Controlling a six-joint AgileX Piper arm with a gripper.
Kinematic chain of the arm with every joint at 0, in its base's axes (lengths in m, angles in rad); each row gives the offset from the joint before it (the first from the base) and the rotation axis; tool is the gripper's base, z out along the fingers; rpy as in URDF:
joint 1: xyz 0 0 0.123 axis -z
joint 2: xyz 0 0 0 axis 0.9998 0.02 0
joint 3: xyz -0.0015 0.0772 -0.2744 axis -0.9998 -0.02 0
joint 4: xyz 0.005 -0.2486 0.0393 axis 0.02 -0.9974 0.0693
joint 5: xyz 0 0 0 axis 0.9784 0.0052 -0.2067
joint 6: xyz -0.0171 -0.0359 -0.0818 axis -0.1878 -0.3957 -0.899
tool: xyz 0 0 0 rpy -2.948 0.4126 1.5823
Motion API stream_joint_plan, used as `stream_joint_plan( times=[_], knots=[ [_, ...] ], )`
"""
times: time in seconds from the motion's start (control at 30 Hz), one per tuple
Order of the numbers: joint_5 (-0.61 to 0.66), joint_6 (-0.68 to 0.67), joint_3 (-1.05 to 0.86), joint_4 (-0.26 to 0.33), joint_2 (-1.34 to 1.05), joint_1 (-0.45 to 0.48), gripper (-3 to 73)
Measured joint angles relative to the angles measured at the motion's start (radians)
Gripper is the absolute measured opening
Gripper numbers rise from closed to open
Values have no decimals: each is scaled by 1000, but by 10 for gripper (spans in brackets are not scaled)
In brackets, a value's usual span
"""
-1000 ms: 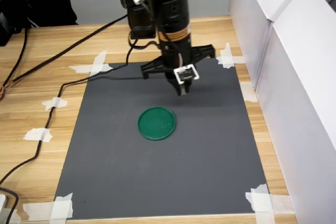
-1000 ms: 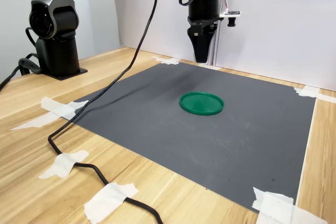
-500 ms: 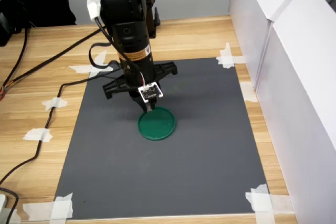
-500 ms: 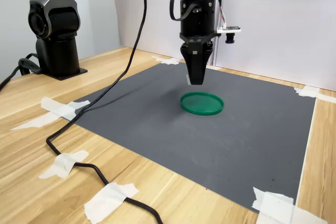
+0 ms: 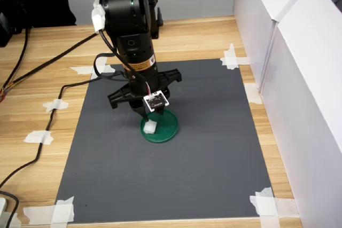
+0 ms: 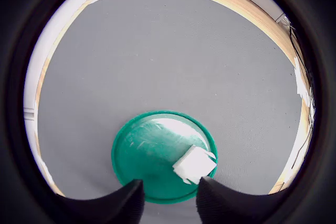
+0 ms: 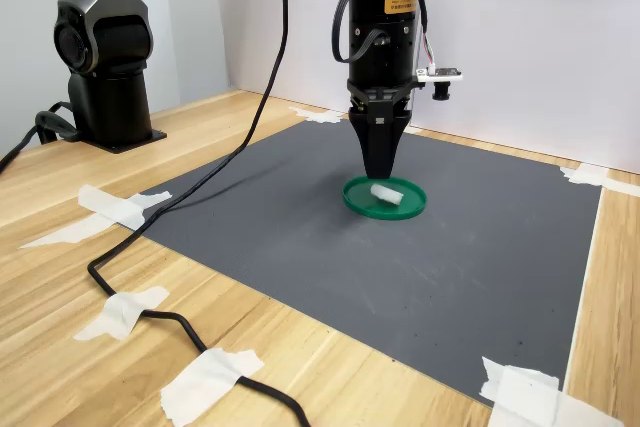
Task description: Grasp a white terminal and put it on the green lid.
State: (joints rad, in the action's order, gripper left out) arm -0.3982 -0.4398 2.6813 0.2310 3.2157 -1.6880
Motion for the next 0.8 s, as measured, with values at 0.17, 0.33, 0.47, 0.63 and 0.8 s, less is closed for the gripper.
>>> stream_joint_plan(
  times=[0.17, 0.33, 0.47, 0.63, 0.8],
  knots=[
    [-1, 10, 0, -3, -23, 0, 554],
    [-21, 17, -1, -3, -121, 3, 542],
    [-57, 60, -20, 0, -230, 35, 422],
    [-151, 182, -100, -6, -435, 144, 124],
    [-250, 362, -239, -44, -671, 187, -3]
  ],
)
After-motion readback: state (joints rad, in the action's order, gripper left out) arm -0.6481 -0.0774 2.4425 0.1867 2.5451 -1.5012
